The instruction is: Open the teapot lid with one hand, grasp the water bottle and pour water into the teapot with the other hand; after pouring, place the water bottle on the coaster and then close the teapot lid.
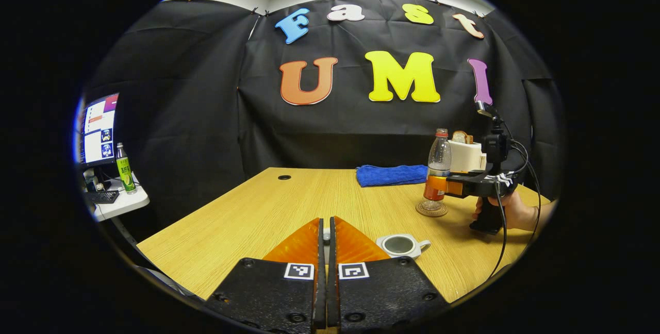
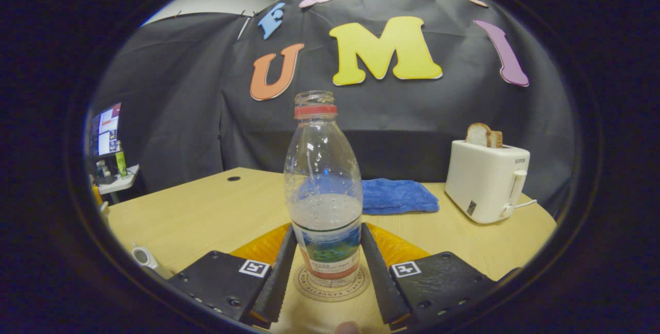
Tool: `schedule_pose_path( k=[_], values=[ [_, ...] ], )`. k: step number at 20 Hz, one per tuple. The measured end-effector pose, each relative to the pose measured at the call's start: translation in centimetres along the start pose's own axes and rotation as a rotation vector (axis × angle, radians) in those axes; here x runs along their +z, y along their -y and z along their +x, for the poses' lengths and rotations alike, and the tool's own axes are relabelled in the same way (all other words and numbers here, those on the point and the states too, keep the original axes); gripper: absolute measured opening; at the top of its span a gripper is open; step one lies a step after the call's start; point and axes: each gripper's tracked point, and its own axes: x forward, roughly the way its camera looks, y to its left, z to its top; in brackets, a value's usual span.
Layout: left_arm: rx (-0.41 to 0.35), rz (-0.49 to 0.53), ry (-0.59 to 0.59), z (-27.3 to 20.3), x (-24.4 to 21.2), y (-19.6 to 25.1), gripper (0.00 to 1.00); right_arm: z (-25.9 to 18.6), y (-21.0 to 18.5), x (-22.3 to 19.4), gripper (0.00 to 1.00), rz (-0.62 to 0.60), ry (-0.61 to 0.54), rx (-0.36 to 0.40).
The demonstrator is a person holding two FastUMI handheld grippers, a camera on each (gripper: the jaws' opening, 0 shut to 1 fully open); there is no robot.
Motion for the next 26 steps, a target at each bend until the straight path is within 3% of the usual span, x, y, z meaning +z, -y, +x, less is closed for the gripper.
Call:
schedule_pose_path(
  k=[5,8,13,19,26],
  values=[
    [-0.001,0.004,0.004,-0.1,0.2,0.3,0.04,0.1,-0.1,-0.5,0.76,0.015,-0.015,0.004],
    [-0.002,0.005,0.005,-0.2,0.2,0.3,0.04,-0.2,0.0,-0.8,0.96,0.014,-0.035,-0.001],
    [-0.036,-0.002,0.038,-0.1,1.6,2.4,0.04,-5.4,0.6,-0.9,0.96,0.004,-0.05,0.002],
    [-0.166,0.028,0.067,2.2,1.2,8.3,0.04,-14.2,3.4,0.0,0.94,-0.04,0.04,-0.099],
    [-0.172,-0.005,-0.001,3.7,-1.9,9.5,0.04,-20.1,6.4,-0.1,0.96,-0.028,0.115,-0.2]
  ],
)
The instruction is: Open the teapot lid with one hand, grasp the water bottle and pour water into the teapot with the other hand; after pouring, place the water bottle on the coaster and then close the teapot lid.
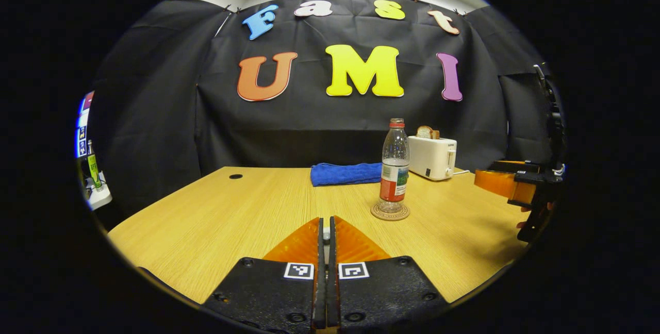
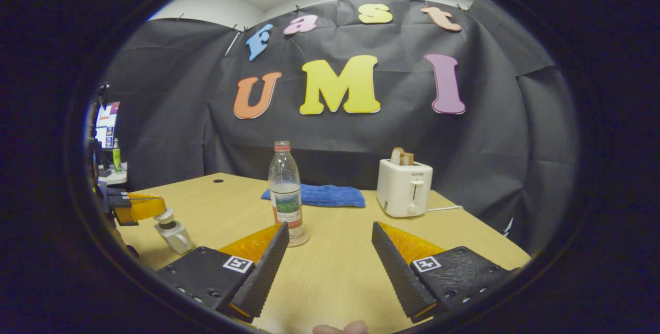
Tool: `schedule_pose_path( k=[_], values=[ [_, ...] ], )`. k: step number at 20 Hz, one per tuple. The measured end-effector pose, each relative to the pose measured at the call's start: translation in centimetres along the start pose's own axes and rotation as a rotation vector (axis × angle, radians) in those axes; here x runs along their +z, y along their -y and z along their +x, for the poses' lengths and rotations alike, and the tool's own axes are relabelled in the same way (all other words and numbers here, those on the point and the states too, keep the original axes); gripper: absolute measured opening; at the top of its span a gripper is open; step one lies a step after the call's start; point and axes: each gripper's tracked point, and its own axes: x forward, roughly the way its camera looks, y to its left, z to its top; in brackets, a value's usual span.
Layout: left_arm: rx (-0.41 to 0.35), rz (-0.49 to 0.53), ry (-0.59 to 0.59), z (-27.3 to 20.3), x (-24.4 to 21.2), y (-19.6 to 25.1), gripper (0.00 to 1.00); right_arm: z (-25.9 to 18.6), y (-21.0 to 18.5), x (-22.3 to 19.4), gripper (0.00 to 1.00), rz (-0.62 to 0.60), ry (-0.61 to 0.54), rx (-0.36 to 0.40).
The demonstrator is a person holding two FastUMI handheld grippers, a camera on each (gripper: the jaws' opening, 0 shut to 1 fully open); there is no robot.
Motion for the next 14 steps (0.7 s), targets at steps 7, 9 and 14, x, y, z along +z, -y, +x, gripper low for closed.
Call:
schedule_pose_path(
  k=[7,9,14],
  values=[
    [0.012,-0.011,-0.018,0.2,-0.9,-0.1,0.04,-0.7,1.0,-0.4,0.96,0.014,0.004,-0.014],
    [0.013,-0.01,-0.026,0.2,-1.1,-0.1,0.04,-1.0,1.2,-0.6,0.96,0.022,0.003,-0.018],
    [0.027,-0.018,-0.052,0.2,-1.9,-0.3,0.04,-1.1,1.4,-0.8,0.94,0.027,0.008,-0.023]
  ],
)
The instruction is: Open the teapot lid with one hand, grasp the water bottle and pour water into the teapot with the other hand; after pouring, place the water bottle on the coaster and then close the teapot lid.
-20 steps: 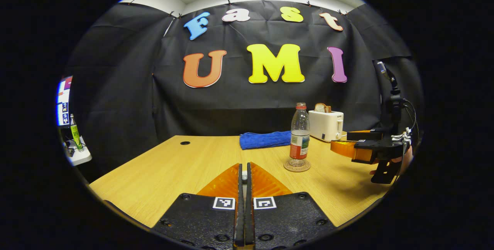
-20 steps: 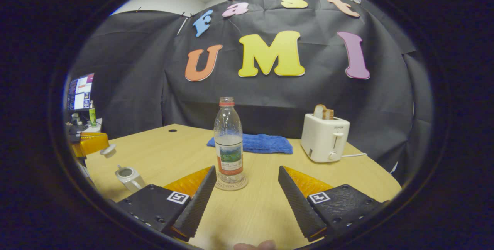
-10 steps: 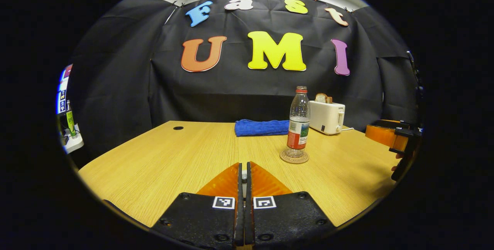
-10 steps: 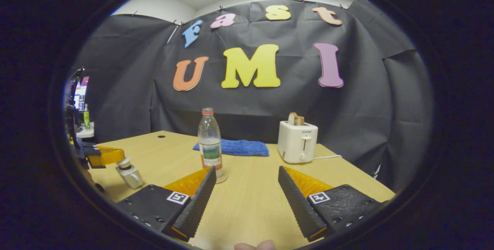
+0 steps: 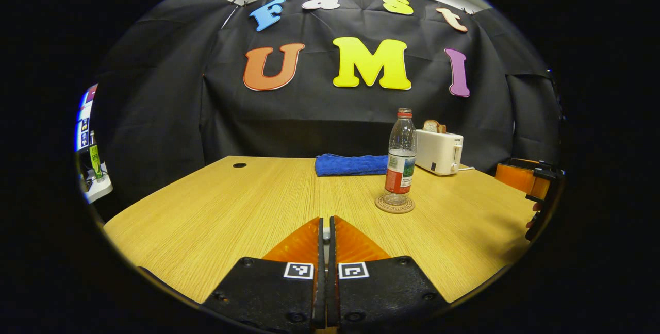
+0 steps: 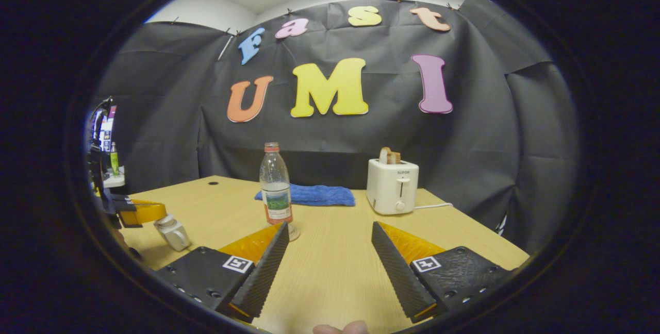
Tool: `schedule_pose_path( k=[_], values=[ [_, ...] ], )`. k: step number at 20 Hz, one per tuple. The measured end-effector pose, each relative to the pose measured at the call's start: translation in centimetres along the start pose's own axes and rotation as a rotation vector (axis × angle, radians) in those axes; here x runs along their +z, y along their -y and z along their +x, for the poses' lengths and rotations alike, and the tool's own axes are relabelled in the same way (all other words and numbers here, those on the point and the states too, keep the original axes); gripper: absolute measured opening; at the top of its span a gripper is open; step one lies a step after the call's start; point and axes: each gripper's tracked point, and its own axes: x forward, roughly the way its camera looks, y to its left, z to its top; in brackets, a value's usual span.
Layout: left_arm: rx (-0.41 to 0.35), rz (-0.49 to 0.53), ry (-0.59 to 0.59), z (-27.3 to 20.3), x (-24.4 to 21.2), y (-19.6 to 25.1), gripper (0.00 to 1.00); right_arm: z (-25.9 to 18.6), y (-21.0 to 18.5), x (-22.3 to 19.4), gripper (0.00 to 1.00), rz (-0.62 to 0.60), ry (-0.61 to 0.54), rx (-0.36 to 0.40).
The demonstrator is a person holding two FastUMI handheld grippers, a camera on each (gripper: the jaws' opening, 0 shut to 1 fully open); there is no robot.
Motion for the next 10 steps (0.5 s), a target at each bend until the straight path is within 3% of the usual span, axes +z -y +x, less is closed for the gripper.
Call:
schedule_pose_path(
  k=[4,5,6,7,8,9,10],
  values=[
    [0.014,-0.005,-0.022,0.0,-0.2,0.1,0.08,-0.5,-0.1,0.1,0.96,0.003,0.005,0.002],
    [0.038,0.0,-0.019,-0.1,0.2,-0.4,0.19,-0.7,0.0,0.2,0.94,0.006,0.008,0.001],
    [0.059,-0.003,-0.012,-0.2,0.7,-0.7,0.22,-0.9,0.0,0.3,0.94,0.007,0.012,-0.001],
    [0.075,-0.014,-0.001,-0.5,1.4,-0.8,0.58,-1.0,0.1,0.4,0.94,0.006,0.018,-0.011],
    [0.088,-0.022,0.019,-0.2,2.1,-0.9,0.75,-1.2,0.2,0.6,0.96,0.004,0.024,-0.017],
    [0.096,-0.03,0.045,-1.0,3.5,-0.7,1.0,-1.4,0.2,1.0,0.96,0.001,0.03,-0.02],
    [0.094,-0.029,0.068,-1.7,4.7,-0.2,1.0,-1.7,0.5,1.5,0.96,0.004,0.039,-0.03]
  ],
)
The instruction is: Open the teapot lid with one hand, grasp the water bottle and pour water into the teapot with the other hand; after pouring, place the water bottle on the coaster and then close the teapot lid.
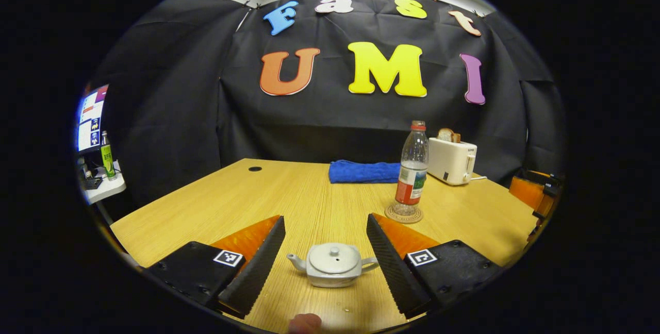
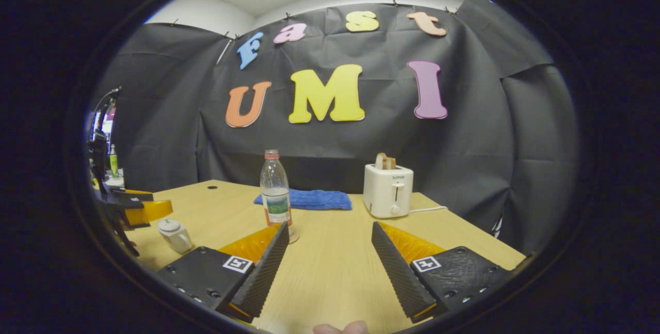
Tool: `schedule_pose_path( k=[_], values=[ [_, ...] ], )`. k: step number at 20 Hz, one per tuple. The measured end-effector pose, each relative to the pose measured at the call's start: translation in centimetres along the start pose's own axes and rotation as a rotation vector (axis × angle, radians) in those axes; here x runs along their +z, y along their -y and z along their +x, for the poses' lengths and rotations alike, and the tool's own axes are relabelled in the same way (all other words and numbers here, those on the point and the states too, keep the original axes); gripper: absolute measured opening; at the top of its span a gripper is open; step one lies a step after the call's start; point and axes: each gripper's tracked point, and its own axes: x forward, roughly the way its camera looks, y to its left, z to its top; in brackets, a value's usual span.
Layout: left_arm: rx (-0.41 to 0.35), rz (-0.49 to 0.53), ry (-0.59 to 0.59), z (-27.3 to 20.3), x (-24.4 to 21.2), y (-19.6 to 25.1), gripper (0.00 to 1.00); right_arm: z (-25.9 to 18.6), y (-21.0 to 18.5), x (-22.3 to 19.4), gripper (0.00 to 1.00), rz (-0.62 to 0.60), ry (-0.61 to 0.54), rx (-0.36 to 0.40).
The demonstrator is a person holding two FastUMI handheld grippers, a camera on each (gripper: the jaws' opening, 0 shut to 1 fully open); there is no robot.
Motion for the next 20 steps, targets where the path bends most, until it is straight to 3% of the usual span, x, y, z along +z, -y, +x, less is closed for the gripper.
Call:
schedule_pose_path(
  k=[3,6,12,20],
  values=[
    [0.001,0.023,0.084,-1.6,3.9,1.6,0.99,-1.0,0.0,1.8,0.93,-0.004,0.035,-0.019],
    [0.006,0.03,0.143,-3.7,6.5,3.6,0.99,-2.4,-0.4,2.7,0.96,-0.004,0.038,-0.034],
    [-0.026,0.035,0.175,-6.2,6.4,6.4,0.98,-5.4,0.0,4.6,0.99,-0.041,0.106,-0.07],
    [-0.045,0.06,0.21,-7.0,6.7,7.7,0.98,-6.1,-0.2,4.6,0.94,-0.057,0.119,-0.066]
  ],
)
